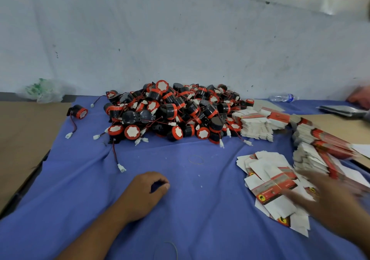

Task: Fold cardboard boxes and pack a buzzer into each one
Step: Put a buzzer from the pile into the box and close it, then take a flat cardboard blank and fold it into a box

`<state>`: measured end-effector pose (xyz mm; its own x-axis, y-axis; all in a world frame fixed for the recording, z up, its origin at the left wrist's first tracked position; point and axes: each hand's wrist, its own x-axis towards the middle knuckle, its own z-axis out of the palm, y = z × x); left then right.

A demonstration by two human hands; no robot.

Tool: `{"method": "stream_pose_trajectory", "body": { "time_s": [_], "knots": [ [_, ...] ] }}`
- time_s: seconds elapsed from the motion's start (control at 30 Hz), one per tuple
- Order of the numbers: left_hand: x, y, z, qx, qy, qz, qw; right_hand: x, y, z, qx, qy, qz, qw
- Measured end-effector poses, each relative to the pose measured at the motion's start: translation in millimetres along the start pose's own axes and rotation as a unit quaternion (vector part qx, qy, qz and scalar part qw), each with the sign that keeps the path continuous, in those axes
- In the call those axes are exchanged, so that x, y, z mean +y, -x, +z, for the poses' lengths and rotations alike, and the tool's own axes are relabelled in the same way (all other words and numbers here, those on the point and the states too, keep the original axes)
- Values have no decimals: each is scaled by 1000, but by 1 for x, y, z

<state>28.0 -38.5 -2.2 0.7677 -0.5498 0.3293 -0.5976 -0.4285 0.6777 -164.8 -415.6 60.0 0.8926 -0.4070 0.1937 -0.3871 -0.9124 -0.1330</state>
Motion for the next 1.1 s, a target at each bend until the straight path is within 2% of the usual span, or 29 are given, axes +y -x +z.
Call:
{"method": "stream_pose_trajectory", "body": {
  "time_s": [0.07, 0.1, 0.13, 0.3, 0.37, 0.43, 0.5, 0.6, 0.67, 0.7, 0.73, 0.8, 0.87, 0.93, 0.97, 1.03, 1.1],
  "knots": [
    [1, 0, 0, -1, 0, 0, 1000, -55, -17, 15, -52, 51, -51, 996],
    [1, 0, 0, -1, 2, 0, 1000, -65, -24, 26, -99, 93, -47, 990],
    [1, 1, 0, 0, 5, 0, 1000, -76, -34, 34, -110, 136, -49, 983],
    [-3, 1, -1, 6, 2, 8, 1000, -100, -29, 35, -83, 328, -80, 938],
    [-3, 1, -1, 6, 4, 16, 1000, -99, -26, 30, -42, 332, -58, 941],
    [-1, 0, -1, 5, 2, 23, 1000, -86, -30, 14, 29, 273, 21, 961],
    [0, 1, -1, 10, 4, 24, 1000, -65, -46, 0, 163, 113, 48, 979],
    [0, 1, 0, 29, 36, 7, 999, -68, -69, -30, 287, -134, 36, 948],
    [3, 0, -1, 60, 104, -27, 992, -97, -79, -40, 336, -208, 21, 918],
    [5, -1, -2, 70, 155, -47, 984, -122, -80, -36, 340, -211, 4, 916],
    [7, -2, -3, 73, 217, -65, 971, -145, -80, -27, 314, -219, -14, 923],
    [9, -3, -7, 72, 327, -86, 938, -192, -83, 8, 197, -324, -36, 925],
    [8, -4, -9, 86, 332, -89, 935, -230, -85, 47, 107, -441, -29, 891],
    [3, -4, -11, 145, 287, -101, 941, -260, -83, 77, 50, -477, -45, 876],
    [-1, -5, -13, 182, 285, -120, 933, -270, -81, 88, 10, -460, -60, 886],
    [-11, -10, -20, 219, 345, -168, 897, -275, -81, 105, -28, -359, -157, 920],
    [-16, -13, -26, 209, 405, -182, 872, -267, -81, 112, 19, -273, -275, 922]
  ]
}}
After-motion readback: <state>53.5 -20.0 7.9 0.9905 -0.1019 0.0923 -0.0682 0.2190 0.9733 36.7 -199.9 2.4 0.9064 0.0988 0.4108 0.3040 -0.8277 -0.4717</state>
